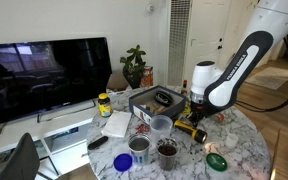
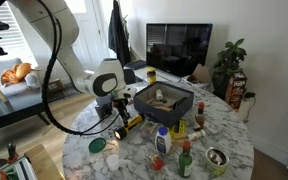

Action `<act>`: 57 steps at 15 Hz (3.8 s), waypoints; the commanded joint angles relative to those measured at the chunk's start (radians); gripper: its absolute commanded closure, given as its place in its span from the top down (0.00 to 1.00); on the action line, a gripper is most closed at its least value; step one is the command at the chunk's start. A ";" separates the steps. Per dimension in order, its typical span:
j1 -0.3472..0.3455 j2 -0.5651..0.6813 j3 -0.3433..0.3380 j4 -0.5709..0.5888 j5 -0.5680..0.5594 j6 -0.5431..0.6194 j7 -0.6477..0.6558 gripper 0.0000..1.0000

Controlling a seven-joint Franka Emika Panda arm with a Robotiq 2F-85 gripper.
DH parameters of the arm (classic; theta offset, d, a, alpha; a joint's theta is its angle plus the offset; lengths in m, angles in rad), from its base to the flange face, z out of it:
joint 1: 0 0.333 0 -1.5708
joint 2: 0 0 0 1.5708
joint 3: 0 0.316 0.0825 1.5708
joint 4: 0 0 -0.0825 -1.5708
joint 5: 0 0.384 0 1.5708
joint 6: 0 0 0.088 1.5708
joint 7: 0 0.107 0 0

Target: Turn off the black and yellow torch.

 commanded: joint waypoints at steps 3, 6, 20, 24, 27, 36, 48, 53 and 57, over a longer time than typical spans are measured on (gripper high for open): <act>0.000 -0.016 -0.014 -0.015 -0.034 -0.043 0.026 0.00; -0.003 -0.013 -0.014 -0.012 -0.035 -0.054 0.024 0.00; 0.000 0.024 -0.014 0.018 -0.060 -0.027 0.027 0.00; 0.000 0.035 -0.015 0.023 -0.062 -0.011 0.025 0.00; 0.002 0.042 -0.018 0.030 -0.063 -0.009 0.027 0.00; -0.001 0.070 -0.009 0.049 -0.048 -0.019 0.022 0.00; -0.013 0.135 0.027 0.103 -0.018 -0.061 0.020 0.00; 0.015 0.091 -0.018 0.086 -0.068 -0.069 0.059 0.00; 0.013 0.041 -0.026 0.052 -0.076 -0.069 0.059 0.00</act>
